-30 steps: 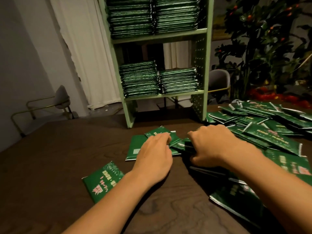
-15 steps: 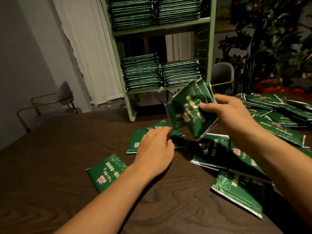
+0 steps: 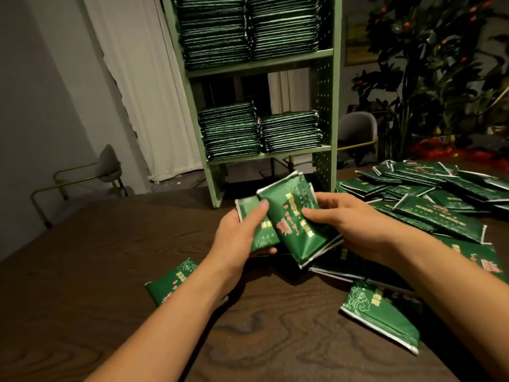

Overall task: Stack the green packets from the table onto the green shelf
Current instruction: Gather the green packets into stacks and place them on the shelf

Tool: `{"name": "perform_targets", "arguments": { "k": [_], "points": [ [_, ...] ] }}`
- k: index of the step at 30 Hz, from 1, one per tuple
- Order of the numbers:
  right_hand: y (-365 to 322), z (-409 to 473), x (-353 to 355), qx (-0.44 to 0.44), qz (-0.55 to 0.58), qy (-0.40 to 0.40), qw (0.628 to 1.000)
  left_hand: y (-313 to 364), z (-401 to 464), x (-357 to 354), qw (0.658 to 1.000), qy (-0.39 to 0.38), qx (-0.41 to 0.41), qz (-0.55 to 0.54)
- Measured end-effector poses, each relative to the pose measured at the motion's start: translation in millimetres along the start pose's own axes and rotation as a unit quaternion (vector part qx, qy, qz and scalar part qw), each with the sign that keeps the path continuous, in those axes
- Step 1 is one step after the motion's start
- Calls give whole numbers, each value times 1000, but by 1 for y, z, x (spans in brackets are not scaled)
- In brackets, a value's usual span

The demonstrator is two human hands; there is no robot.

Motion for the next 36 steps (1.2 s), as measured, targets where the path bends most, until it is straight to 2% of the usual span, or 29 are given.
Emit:
{"name": "perform_targets", "arguments": {
  "k": [2, 4, 6, 8, 17, 23, 25, 28, 30, 31, 33, 34, 36],
  "points": [
    [-2, 2, 13, 26, -95, 51, 994, -2, 1, 3, 999, 24, -8, 24],
    [-13, 0, 42, 63, -196, 171, 963, -1, 2, 13, 997, 66, -23, 10],
    [-15, -5, 67, 71, -183, 262, 945, 2, 4, 23, 995, 95, -30, 11],
    [-8, -7, 79, 56, -140, 289, 945, 1, 6, 29, 994, 108, -26, 16],
    [-3, -4, 60, 34, -50, 230, 971, -4, 5, 25, 993, 107, -17, -43],
    [1, -3, 41, 13, 139, 203, 969, 2, 6, 29, 986, 128, -26, -103],
    [3, -3, 35, 4, 130, 189, 973, 4, 4, 24, 987, 113, -28, -111],
    [3, -3, 8, 19, 104, 130, 986, 8, -2, 0, 997, 41, -44, -53],
    [0, -2, -5, 45, 24, 113, 992, 10, -5, -10, 997, 18, -61, -34],
    [-5, -2, -5, 74, -79, 120, 987, 13, -4, -7, 996, 29, -65, -47],
    [-19, -4, 0, 129, -308, 140, 932, 19, 1, 16, 990, 86, -67, -84],
    [-24, -4, -1, 149, -387, 135, 900, 23, 4, 34, 985, 130, -69, -89],
    [-17, -1, -11, 157, -490, 72, 855, 25, 10, 70, 971, 212, -66, -86]
  ]
}}
Point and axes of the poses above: each hand's wrist, its own z-axis towards the middle knuckle, its own x-axis out of the back of the hand, y = z × x, the point moved 10 cm from there along z, towards the middle knuckle, and after that the axes turned 6 degrees about x, right-handed, at the moved point
